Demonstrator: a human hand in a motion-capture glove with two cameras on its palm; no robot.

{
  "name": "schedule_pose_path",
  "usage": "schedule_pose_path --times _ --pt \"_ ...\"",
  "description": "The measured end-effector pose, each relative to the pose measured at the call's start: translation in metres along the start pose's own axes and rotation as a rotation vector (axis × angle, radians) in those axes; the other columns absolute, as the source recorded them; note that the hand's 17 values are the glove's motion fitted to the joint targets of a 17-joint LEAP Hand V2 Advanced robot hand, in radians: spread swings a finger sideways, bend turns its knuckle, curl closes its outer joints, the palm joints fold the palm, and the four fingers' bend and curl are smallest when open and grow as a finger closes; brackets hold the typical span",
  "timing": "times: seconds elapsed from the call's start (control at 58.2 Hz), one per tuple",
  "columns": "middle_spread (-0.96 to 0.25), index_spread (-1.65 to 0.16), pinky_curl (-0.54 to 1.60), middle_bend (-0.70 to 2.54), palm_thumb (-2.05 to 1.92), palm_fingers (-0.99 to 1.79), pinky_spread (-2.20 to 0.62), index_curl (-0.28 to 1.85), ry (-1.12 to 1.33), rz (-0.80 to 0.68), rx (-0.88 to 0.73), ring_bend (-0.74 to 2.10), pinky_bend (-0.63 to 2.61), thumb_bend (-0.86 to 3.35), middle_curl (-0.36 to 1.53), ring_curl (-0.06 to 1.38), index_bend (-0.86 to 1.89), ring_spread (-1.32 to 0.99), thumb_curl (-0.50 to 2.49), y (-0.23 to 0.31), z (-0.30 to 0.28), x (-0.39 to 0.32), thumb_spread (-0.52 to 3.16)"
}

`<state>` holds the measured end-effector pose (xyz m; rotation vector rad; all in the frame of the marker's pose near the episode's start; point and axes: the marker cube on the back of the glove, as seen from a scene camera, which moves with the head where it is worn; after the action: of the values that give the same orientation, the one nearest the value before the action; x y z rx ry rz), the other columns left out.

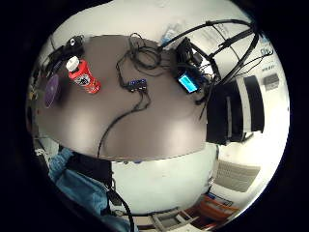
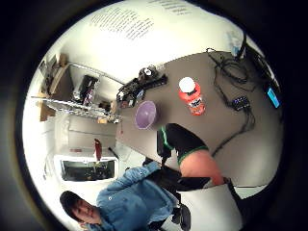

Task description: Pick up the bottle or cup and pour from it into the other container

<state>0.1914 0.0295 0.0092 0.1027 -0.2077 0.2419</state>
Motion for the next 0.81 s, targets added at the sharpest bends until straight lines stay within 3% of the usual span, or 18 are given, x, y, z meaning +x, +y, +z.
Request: schedule_pose_path --times 0.326,0.635,0.807 --pt "-0.01 -0.38 0.34 0.18 0.53 0.05 0.23 0.27 -0.290 0.006 0.074 0.33 0.38 -0.03 0.26 0.27 0.15 0.09 0.39 -0.014 0.042 0.040 1.01" --pt "-0.02 -0.38 0.34 0.18 0.53 0.04 0.24 0.26 -0.407 0.023 0.047 0.35 0.39 -0.03 0.27 0.28 0.15 0.09 0.38 -0.047 0.096 0.064 0.98" --pt "-0.01 -0.38 0.35 0.19 0.53 0.03 0.24 0.25 -0.463 0.033 0.123 0.36 0.40 -0.03 0.28 0.29 0.14 0.08 0.37 -0.063 0.119 0.066 0.97"
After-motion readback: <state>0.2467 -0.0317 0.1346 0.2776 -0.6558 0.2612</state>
